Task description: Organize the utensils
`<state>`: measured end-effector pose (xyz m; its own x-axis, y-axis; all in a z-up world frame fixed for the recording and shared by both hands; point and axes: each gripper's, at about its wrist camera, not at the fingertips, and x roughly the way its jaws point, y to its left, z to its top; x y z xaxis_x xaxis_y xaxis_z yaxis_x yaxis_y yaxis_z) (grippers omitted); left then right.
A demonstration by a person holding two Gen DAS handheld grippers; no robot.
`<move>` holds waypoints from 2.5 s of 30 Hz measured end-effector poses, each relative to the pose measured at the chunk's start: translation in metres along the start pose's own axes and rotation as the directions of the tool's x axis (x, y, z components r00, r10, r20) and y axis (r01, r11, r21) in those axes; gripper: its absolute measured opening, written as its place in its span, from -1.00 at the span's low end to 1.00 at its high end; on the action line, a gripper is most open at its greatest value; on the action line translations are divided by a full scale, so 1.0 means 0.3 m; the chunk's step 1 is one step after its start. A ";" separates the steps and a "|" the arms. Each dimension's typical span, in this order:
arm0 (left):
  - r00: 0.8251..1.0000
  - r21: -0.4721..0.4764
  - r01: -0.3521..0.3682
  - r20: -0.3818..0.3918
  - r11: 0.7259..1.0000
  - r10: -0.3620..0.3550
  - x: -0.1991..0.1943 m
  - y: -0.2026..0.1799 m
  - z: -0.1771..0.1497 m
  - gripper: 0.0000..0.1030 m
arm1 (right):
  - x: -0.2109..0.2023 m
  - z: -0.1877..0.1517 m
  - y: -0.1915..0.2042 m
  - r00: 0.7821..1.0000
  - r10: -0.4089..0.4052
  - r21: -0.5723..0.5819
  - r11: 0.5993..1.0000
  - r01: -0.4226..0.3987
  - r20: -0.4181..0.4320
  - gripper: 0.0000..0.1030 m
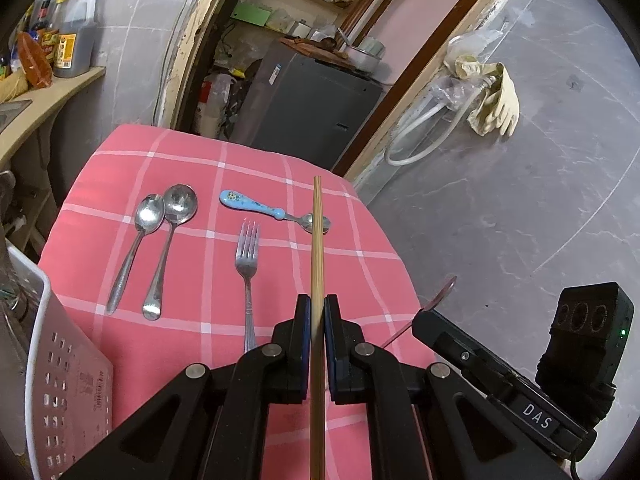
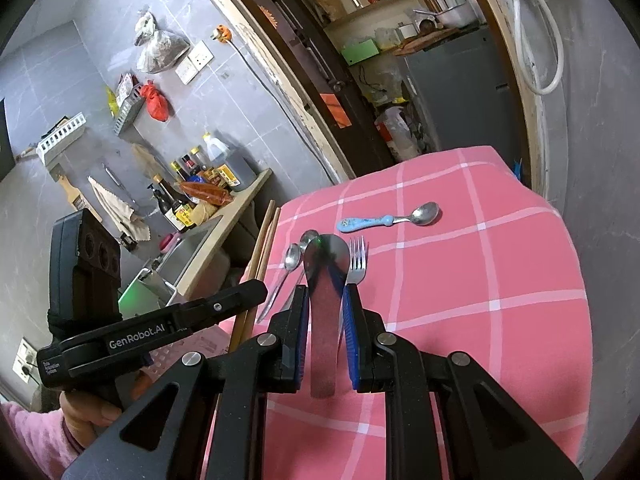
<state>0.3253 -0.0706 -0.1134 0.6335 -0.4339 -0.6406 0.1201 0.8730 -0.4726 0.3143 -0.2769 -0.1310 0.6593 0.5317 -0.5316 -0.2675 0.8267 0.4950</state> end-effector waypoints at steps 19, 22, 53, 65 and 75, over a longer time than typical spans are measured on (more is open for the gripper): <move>1.000 0.011 0.007 -0.018 1.000 -0.007 0.012 -0.005 -0.015 -0.87 | -0.021 -0.009 -0.005 1.000 -0.013 0.001 1.000 0.013 0.003 -0.71; 1.000 0.012 0.007 -0.017 1.000 -0.007 0.012 -0.005 -0.015 -0.87 | -0.022 -0.012 -0.008 1.000 -0.013 0.001 1.000 0.013 0.007 -0.71; 0.996 -0.086 -0.080 -0.042 0.993 0.076 0.168 0.071 0.011 -0.87 | 0.402 0.078 -0.332 0.940 -0.198 0.007 0.978 0.208 -0.278 -0.40; 0.995 -0.112 -0.101 -0.026 0.989 0.099 0.171 0.080 0.032 -0.87 | 0.337 0.105 -0.343 0.980 -0.040 0.141 0.988 0.068 -0.197 -0.95; 0.998 -0.080 -0.045 0.039 0.996 0.049 0.055 0.005 0.069 -0.87 | 0.109 0.204 -0.091 0.998 -0.051 -0.056 0.997 0.048 -0.036 -0.97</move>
<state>0.3518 -0.0720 -0.1121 0.6681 -0.3819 -0.6386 0.0297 0.8712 -0.4899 0.3861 -0.2933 -0.1200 0.6460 0.4956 -0.5806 -0.2740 0.8605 0.4296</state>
